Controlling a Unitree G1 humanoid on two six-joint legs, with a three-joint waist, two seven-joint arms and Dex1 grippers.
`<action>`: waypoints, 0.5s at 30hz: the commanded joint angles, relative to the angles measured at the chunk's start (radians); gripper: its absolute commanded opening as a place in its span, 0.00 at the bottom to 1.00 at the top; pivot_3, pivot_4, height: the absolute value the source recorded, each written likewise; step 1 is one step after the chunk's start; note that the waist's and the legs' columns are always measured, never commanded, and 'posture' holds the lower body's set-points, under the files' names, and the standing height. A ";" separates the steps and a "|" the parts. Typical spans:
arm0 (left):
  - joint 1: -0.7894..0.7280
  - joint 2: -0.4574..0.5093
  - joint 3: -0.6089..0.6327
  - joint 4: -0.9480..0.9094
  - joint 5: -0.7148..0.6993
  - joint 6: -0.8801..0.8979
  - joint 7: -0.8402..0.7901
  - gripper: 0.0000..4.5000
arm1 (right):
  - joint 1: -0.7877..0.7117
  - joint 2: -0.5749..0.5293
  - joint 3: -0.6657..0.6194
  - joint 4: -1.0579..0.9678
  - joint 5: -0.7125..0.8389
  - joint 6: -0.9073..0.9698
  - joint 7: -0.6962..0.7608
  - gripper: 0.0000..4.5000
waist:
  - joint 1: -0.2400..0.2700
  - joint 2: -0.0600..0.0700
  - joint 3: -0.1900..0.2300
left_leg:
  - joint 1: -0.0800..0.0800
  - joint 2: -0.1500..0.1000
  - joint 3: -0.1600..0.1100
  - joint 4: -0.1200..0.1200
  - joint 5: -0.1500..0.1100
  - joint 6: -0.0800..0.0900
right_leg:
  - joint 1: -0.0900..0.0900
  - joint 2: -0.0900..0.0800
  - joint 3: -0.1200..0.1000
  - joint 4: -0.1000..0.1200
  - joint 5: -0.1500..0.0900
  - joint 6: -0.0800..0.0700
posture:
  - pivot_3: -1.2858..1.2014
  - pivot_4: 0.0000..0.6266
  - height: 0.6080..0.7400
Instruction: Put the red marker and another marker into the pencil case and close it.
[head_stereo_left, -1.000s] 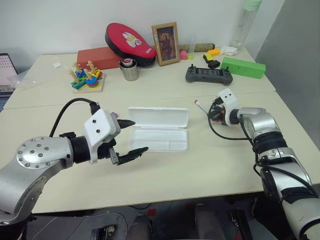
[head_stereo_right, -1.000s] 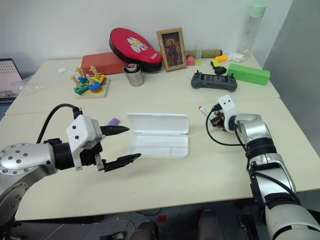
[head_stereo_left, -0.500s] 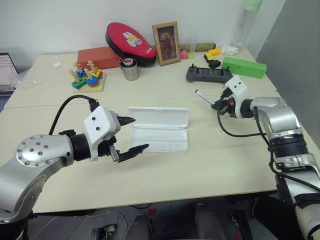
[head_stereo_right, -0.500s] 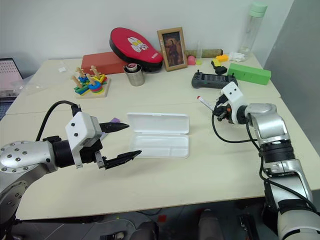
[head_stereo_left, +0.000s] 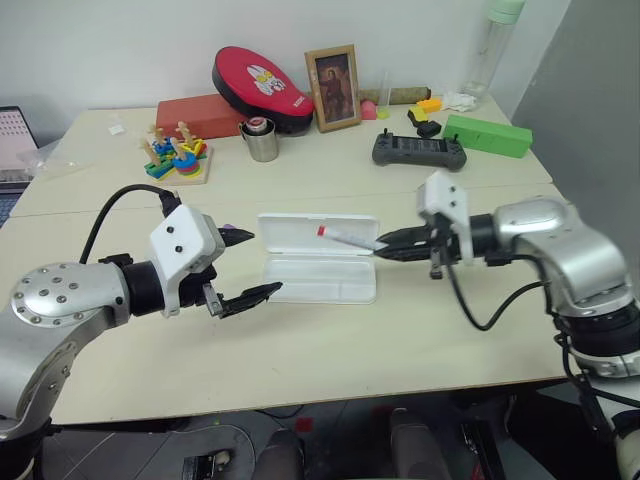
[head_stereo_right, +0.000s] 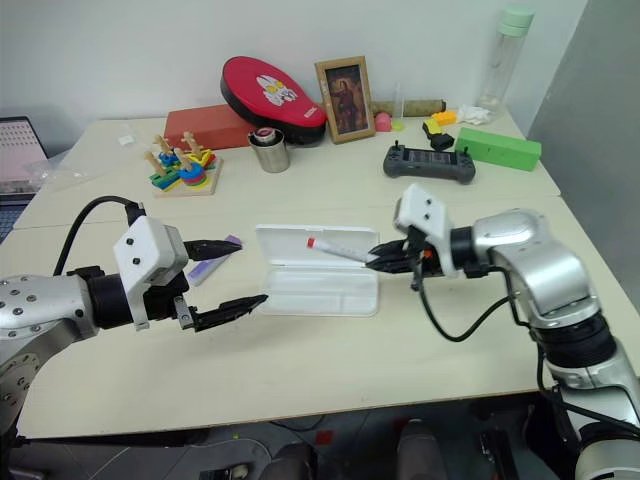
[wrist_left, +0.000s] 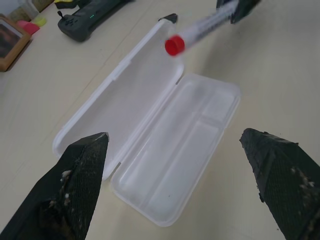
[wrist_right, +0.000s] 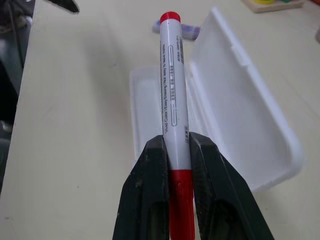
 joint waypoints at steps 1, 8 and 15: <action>-0.014 0.012 0.020 -0.010 0.012 -0.016 -0.002 1.00 | -0.013 0.020 0.044 0.040 -0.066 -0.106 -0.021 0.06 | 0.000 0.000 0.000 | 0.000 0.000 0.000 0.000 0.000 0.000 | 0.000 0.000 0.000 0.000 0.000 0.000 | 0.52 0.24 1.00; -0.012 0.010 0.018 -0.018 0.026 -0.022 0.002 1.00 | -0.067 0.190 0.156 0.328 -0.223 -0.329 -0.097 0.06 | -0.005 -0.001 0.000 | 0.000 0.000 0.000 0.000 0.000 0.000 | -0.001 0.000 0.000 0.000 0.000 0.000 | 0.52 0.24 1.00; -0.013 0.005 0.018 -0.022 0.025 -0.017 0.008 1.00 | -0.111 0.246 0.162 0.493 -0.277 -0.420 -0.104 0.06 | -0.001 -0.001 -0.001 | -0.001 0.000 0.000 0.000 0.000 -0.001 | -0.001 0.000 0.000 -0.001 0.000 -0.001 | 0.52 0.24 1.00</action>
